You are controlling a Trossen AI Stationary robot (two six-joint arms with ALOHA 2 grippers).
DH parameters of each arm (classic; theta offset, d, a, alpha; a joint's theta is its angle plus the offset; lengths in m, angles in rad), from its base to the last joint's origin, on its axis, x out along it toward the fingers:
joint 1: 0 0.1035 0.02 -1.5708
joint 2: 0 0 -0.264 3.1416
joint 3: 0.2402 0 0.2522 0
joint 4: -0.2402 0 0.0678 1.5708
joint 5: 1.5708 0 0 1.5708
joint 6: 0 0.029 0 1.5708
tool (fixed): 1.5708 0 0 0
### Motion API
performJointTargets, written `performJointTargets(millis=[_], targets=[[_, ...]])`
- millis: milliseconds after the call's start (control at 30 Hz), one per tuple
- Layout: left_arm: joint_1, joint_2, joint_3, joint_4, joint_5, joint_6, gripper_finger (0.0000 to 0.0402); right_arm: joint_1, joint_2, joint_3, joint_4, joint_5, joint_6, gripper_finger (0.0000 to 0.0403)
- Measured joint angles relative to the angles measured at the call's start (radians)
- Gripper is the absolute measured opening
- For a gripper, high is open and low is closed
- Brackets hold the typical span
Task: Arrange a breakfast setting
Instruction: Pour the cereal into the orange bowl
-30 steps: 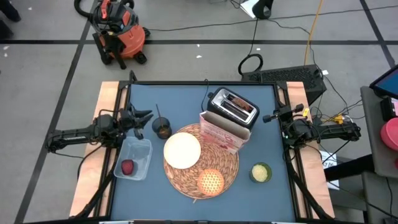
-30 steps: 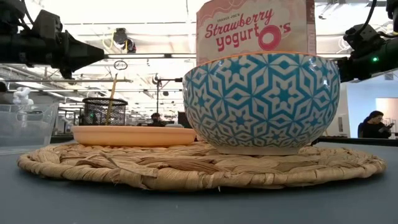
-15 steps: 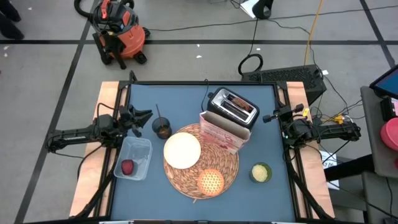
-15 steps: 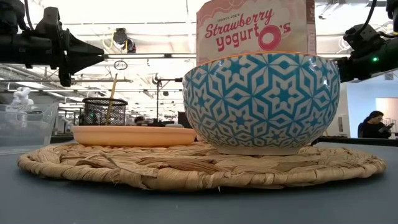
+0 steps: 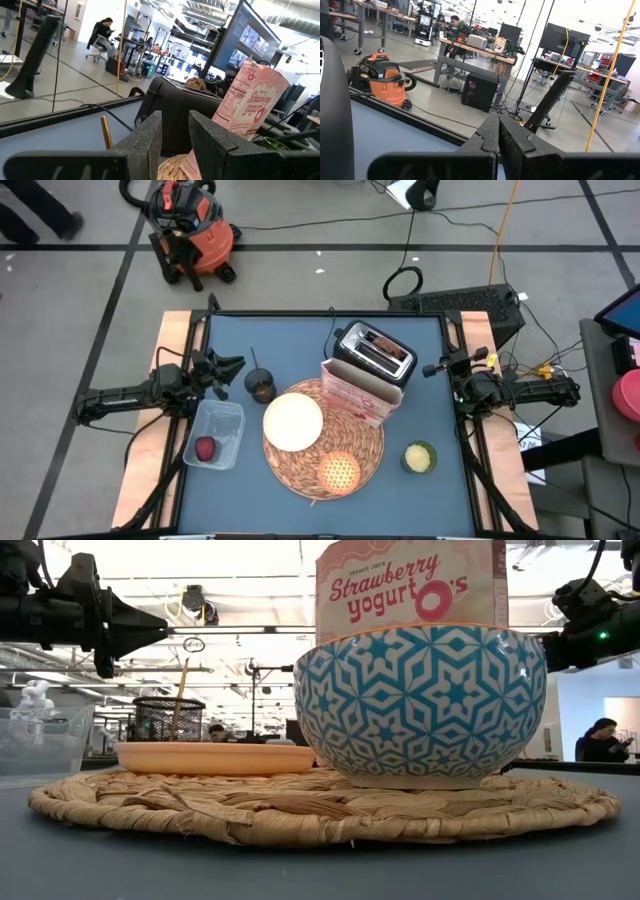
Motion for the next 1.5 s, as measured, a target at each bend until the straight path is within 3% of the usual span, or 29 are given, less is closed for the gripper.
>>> performJointTargets(millis=[267, 833, 1133, 1500], targets=[[0.0, 0.0, 0.0, 0.0, 0.027, -0.008, 0.0125, 0.0, 0.0, 0.0, 0.0, 0.0, 0.0, 0.0], [0.0, 0.0, 0.0, 0.0, 0.027, -0.041, 0.0388, 0.0, 0.0, 0.0, 0.0, 0.0, 0.0, 0.0], [0.0, 0.0, -0.001, 0.017, 0.027, -0.062, 0.0393, 0.0, 0.0, 0.0, 0.0, 0.0, 0.0, 0.0], [-0.003, 0.035, -0.001, 0.277, 0.065, -0.07, 0.0393, 0.0, 0.0, 0.0, 0.0, 0.0, 0.0, 0.0]])
